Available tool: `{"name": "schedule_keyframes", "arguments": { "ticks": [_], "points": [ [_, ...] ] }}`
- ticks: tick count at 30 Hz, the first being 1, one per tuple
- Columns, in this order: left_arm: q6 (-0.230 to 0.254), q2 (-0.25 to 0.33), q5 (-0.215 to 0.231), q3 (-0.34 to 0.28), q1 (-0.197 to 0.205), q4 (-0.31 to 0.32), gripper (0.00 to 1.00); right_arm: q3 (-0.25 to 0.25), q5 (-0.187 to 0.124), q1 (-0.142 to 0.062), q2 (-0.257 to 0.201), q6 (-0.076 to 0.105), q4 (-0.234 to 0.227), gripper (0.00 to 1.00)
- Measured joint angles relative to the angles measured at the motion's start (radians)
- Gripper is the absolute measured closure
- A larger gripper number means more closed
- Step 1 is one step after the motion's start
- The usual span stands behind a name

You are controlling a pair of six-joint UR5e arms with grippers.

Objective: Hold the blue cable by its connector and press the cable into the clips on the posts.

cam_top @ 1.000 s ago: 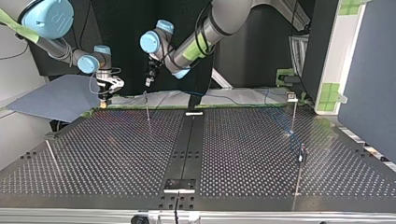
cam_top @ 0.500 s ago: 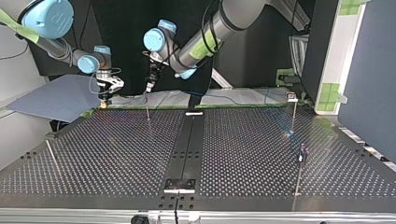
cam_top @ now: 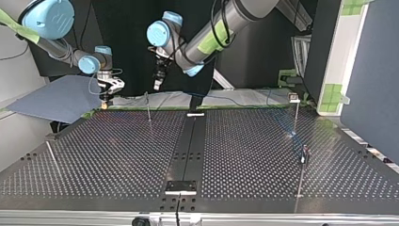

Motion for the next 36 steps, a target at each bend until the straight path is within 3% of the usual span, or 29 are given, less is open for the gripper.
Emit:
{"name": "schedule_keyframes", "arguments": {
  "ticks": [7,20,30,36],
  "points": [
    [0.009,0.059,-0.049,-0.059,-0.008,-0.045,0.00,0.001,-0.007,0.006,0.002,0.014,-0.002,1.00],
    [0.005,0.165,-0.056,-0.165,-0.009,-0.050,0.00,0.001,-0.021,0.000,0.002,0.018,0.014,1.00],
    [-0.068,0.253,-0.016,-0.253,0.001,0.019,0.00,0.001,-0.027,0.004,0.003,0.018,0.016,1.00],
    [-0.106,0.306,-0.016,-0.306,0.005,0.072,0.00,0.001,-0.033,0.005,0.002,0.016,0.019,1.00]
  ]
}}
